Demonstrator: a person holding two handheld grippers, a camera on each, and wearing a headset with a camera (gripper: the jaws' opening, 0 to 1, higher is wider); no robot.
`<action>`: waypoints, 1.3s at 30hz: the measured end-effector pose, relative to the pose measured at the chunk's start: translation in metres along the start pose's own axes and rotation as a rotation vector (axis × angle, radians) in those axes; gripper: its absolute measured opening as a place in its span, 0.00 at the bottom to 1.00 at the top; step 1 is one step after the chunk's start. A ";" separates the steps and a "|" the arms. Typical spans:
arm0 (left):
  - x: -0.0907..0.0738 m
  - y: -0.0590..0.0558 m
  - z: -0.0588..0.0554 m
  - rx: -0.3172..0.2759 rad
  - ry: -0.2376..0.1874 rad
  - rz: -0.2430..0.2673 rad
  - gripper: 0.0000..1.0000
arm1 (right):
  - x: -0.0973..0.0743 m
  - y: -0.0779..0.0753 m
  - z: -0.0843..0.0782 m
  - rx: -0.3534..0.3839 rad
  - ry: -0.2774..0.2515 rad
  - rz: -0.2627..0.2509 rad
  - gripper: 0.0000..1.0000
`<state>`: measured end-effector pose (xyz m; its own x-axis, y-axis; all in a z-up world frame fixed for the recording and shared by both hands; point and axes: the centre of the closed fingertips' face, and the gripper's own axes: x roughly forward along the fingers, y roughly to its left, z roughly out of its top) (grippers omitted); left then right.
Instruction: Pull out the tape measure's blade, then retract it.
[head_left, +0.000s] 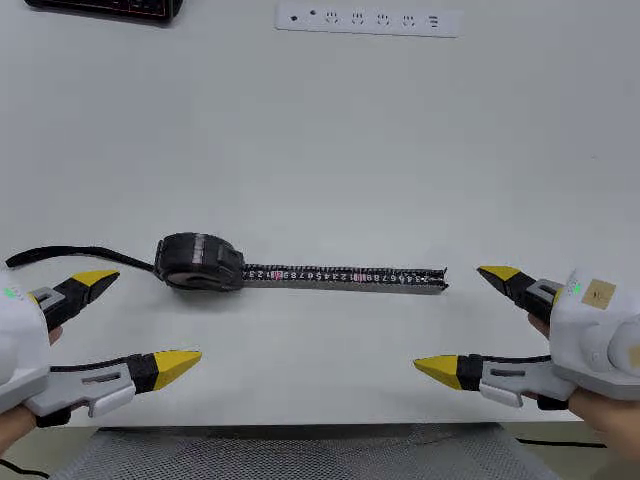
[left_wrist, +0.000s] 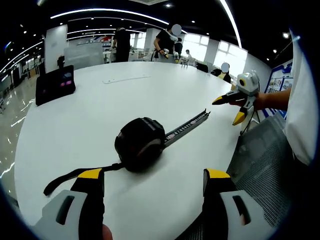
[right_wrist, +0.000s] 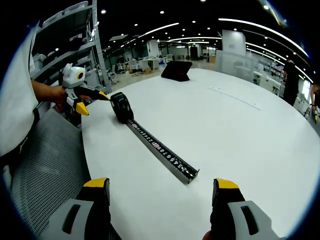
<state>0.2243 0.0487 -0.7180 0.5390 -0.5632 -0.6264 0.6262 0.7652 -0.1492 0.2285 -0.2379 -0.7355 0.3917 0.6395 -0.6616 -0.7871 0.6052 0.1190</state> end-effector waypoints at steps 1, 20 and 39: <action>-0.001 0.000 0.000 -0.003 -0.001 0.000 0.79 | 0.000 0.001 -0.002 0.004 0.003 0.005 0.84; -0.006 0.000 -0.009 -0.013 0.012 0.014 0.82 | -0.002 0.007 -0.011 0.016 0.013 0.008 0.89; -0.012 -0.002 -0.012 -0.026 0.011 0.018 0.83 | -0.012 0.012 -0.013 0.013 0.022 0.004 0.90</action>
<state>0.2096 0.0576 -0.7190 0.5440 -0.5460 -0.6372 0.6013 0.7833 -0.1578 0.2077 -0.2443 -0.7360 0.3778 0.6313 -0.6772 -0.7823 0.6090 0.1312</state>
